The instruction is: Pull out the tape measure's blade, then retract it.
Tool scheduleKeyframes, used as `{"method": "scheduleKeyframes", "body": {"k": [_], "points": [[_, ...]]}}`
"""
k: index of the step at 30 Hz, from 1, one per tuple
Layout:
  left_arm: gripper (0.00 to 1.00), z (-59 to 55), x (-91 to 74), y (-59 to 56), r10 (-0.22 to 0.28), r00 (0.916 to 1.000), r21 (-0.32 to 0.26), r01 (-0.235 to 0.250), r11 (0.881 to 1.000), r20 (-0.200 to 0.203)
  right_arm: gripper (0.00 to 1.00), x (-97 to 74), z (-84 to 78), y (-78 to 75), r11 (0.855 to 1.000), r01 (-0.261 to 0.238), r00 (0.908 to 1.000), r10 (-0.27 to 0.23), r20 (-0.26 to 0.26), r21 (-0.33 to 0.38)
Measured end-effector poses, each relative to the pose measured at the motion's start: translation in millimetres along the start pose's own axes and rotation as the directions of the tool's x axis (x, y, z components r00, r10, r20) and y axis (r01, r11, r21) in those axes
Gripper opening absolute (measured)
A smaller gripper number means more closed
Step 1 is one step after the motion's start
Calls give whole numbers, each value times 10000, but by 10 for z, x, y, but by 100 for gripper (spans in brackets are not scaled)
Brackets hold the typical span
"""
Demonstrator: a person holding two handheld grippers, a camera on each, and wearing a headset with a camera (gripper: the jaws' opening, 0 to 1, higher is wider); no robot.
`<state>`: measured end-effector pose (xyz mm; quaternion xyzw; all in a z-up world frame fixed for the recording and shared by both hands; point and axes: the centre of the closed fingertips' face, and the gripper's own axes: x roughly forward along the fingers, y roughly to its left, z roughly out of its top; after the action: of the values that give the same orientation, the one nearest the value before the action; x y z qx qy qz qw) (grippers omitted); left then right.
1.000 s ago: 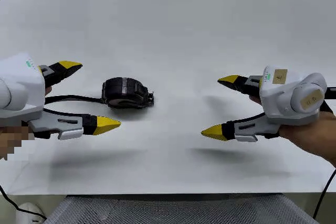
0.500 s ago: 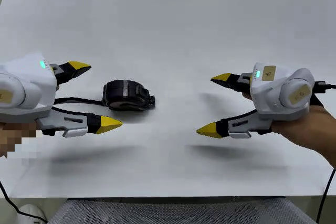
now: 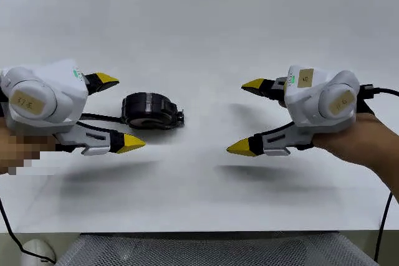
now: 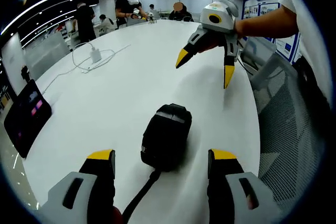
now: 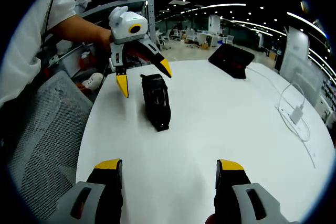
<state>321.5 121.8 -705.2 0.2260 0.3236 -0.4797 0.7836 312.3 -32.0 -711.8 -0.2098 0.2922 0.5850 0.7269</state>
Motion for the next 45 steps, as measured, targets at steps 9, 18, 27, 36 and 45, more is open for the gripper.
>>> {"method": "scheduleKeyframes", "body": {"k": [9, 18, 27, 36, 45], "points": [[57, -18, 72, -6, -346, 9988, 258, 355, 9990, -351, 70, 54, 13, 5, 9999, -138, 9999, 138, -58, -76], [47, -47, 153, -29, -634, 9956, 583, 674, 9960, -683, 69, 99, 26, 1, 9997, -244, 9997, 243, -67, -99], [36, -75, 185, -37, -770, 9934, 726, 832, 9939, -846, 68, 143, 35, 16, 9992, -398, 9992, 398, -22, -90], [30, -90, 195, -25, -774, 9929, 760, 844, 9935, -905, 67, 166, 33, 24, 9987, -498, 9988, 498, -18, -86], [27, -92, 201, -11, -766, 9923, 941, 859, 9919, -976, 67, 182, 39, 21, 9984, -548, 9985, 548, -3, -108]]}}
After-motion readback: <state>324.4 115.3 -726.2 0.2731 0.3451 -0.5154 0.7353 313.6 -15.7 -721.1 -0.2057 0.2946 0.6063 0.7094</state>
